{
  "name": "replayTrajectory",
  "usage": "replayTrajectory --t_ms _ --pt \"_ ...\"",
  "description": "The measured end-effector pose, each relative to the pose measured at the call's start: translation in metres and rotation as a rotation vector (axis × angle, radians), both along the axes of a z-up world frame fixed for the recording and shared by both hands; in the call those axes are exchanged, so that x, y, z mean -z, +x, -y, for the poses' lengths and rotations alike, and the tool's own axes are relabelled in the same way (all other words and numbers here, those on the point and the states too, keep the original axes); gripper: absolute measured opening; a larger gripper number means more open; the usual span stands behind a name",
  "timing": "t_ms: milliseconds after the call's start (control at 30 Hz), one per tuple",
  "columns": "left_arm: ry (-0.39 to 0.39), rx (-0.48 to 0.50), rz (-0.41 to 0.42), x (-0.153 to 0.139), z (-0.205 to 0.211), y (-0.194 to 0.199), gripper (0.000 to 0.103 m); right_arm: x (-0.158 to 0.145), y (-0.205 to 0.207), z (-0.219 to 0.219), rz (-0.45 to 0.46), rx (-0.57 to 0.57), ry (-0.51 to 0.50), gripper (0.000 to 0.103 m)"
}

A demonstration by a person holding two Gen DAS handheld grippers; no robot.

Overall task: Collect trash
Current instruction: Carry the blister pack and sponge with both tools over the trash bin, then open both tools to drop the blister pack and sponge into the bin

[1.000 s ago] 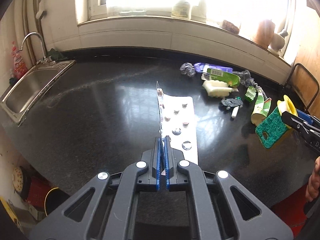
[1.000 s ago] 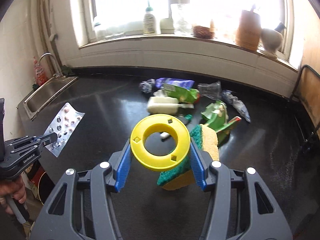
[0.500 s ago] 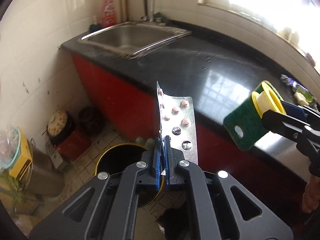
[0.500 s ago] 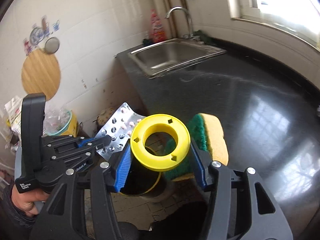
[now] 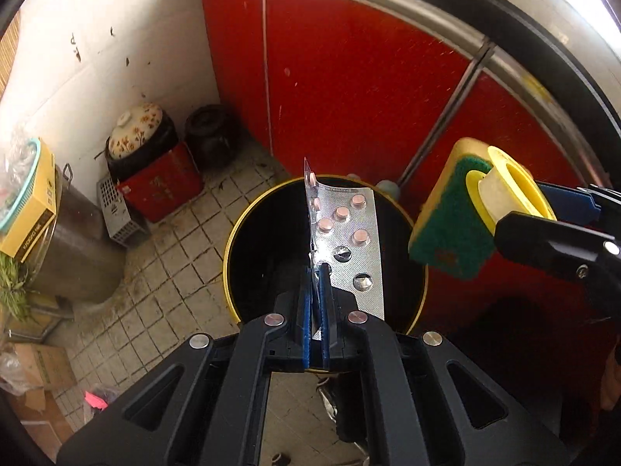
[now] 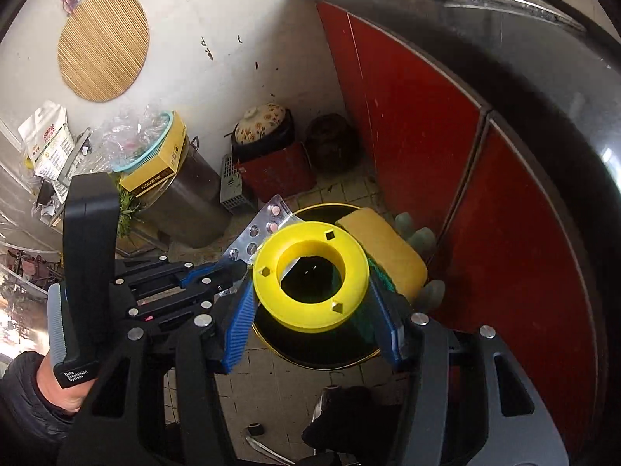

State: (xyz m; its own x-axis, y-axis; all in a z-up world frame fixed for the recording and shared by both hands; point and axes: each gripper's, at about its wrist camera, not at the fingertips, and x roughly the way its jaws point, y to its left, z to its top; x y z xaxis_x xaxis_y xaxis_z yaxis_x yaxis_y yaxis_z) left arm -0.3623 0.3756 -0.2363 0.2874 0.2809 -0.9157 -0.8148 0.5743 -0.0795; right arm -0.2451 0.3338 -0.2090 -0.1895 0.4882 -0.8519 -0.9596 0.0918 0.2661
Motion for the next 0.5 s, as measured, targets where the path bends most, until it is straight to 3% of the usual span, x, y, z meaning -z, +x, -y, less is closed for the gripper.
replayTrajectory --t_ms 333,367,400,433,500 --pt "-0.062 -0.002 0.000 0.037 -0.011 -0.005 0.003 0.033 -0.003 -0.028 -0.037 -0.035 -0.081 0.056" --pt "-0.065 -0.006 0.003 0.038 -0.012 -0.005 0.006 0.035 -0.001 -0.030 -0.050 -0.030 -0.097 0.062" --pt "-0.067 -0.008 -0.004 0.038 -0.012 -0.006 0.007 0.038 -0.002 -0.037 -0.061 -0.021 -0.108 0.080" --pt "-0.067 -0.010 -0.017 0.039 -0.014 -0.006 0.015 0.038 0.000 -0.038 -0.071 -0.010 -0.101 0.087" --pt "-0.049 -0.019 -0.044 0.040 -0.015 -0.007 0.055 0.037 0.003 -0.037 -0.084 -0.005 -0.097 0.087"
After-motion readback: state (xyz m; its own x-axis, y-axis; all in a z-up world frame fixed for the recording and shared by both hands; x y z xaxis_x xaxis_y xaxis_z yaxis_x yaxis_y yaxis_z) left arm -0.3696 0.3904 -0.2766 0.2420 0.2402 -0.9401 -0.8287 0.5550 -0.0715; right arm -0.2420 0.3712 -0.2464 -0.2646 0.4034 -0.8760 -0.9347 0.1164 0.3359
